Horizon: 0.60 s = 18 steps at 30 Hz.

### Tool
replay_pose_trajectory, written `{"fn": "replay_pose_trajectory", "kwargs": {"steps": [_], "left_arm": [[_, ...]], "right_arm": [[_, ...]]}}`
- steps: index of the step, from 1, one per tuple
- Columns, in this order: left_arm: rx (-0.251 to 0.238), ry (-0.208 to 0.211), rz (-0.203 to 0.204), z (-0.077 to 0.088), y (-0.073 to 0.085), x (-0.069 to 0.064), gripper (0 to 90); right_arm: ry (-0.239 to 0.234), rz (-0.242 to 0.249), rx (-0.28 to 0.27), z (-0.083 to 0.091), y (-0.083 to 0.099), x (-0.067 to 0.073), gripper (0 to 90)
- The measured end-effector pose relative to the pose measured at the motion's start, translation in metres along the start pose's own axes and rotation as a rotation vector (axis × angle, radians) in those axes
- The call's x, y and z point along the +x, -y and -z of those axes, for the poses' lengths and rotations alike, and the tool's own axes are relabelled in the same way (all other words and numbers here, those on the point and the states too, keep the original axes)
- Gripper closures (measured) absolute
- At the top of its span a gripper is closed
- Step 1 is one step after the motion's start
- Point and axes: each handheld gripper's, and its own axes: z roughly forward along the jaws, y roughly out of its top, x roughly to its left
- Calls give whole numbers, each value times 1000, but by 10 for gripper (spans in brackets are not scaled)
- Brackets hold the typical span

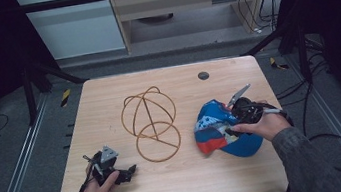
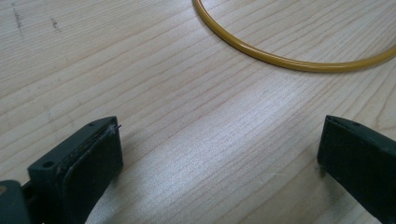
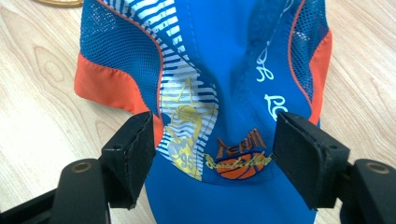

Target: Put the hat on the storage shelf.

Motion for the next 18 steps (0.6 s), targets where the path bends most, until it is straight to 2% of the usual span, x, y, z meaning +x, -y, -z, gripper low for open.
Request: {"fn": "replay_pose_trajectory", "kwargs": {"steps": [13,18], "left_arm": [[0,-1,0,0,0,0,0],[0,-1,0,0,0,0,0]], "right_arm": [[-17,1,16,-10,-4,1,313],[10,-7,23,-16,-12,-5,362]]}}
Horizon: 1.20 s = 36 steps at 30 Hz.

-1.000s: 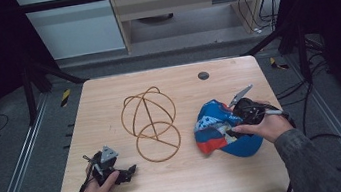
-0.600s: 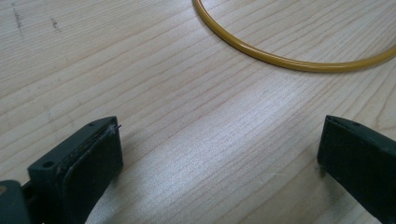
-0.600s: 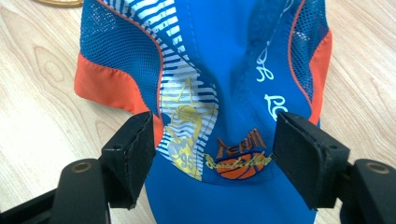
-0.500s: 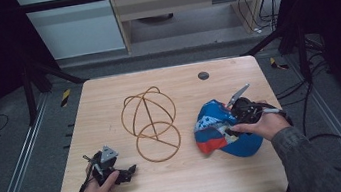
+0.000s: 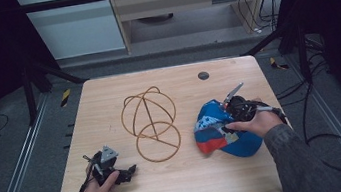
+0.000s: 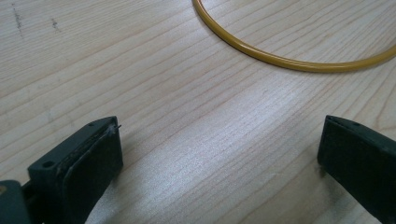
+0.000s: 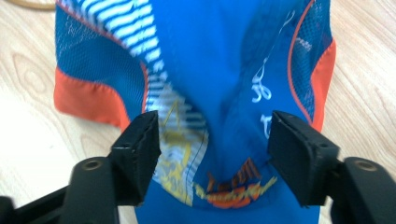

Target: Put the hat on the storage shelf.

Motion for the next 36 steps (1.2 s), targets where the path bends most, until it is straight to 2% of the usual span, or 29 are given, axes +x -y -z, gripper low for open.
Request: {"fn": "replay_pose_trajectory", "kwargs": {"steps": [2,5,8,10,12,16,25,27,36], "left_arm": [[0,0,0,0,0,0,0],[0,0,0,0,0,0,0],[0,0,0,0,0,0,0],[0,0,1,0,0,0,0],[-3,0,4,0,0,0,0],[-3,0,4,0,0,0,0],[-3,0,3,0,0,0,0],[-2,0,3,0,0,0,0],[-5,1,4,0,0,0,0]], "right_arm": [[-3,4,4,-2,-3,-1,394],[-14,13,27,-6,-7,0,518],[-13,25,43,-8,-7,1,721],[-20,24,46,-8,-7,0,819],[-26,19,44,-6,-8,0,877],[-44,9,25,3,-7,-2,896],[-37,5,-20,32,-9,-4,897],[-32,9,-48,47,-12,-4,898],[-27,39,-124,82,-25,2,898]]}}
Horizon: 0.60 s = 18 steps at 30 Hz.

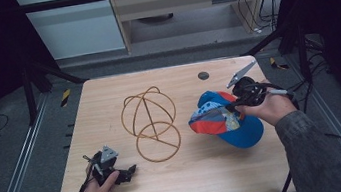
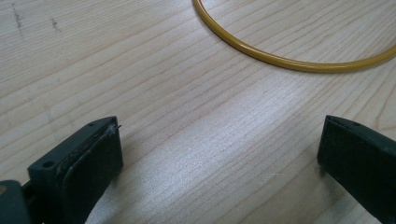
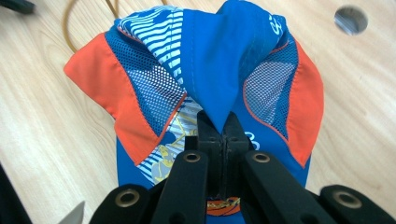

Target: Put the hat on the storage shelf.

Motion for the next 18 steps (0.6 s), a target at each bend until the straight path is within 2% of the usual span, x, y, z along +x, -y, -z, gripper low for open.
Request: {"fn": "replay_pose_trajectory", "kwargs": {"steps": [7,18], "left_arm": [[3,0,-3,0,0,0,0],[2,0,-3,0,0,0,0]], "right_arm": [[1,25,-66,18,-8,11,898],[6,38,-133,41,-11,15,898]]}}
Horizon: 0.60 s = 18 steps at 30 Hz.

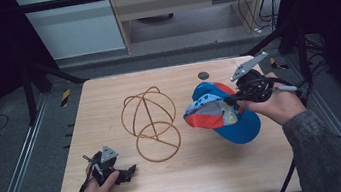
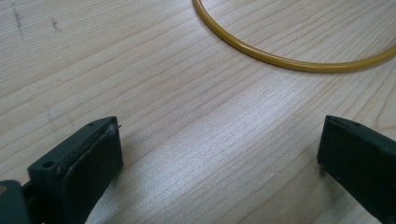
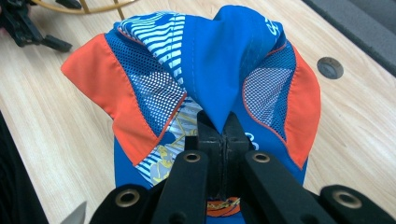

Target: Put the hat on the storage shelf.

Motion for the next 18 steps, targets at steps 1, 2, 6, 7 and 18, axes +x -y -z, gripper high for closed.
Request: {"fn": "replay_pose_trajectory", "kwargs": {"steps": [1,2,6,7,18], "left_arm": [[0,0,0,0,0,0,0],[-1,0,2,0,0,0,0],[-3,0,4,0,0,0,0],[-3,0,4,0,0,0,0],[-2,0,1,0,0,0,0]], "right_arm": [[6,3,-5,2,-1,0,898],[10,8,-9,5,-2,1,898],[16,12,-31,14,-8,1,898],[19,18,-38,17,-10,1,898],[51,39,-103,37,-31,4,898]]}}
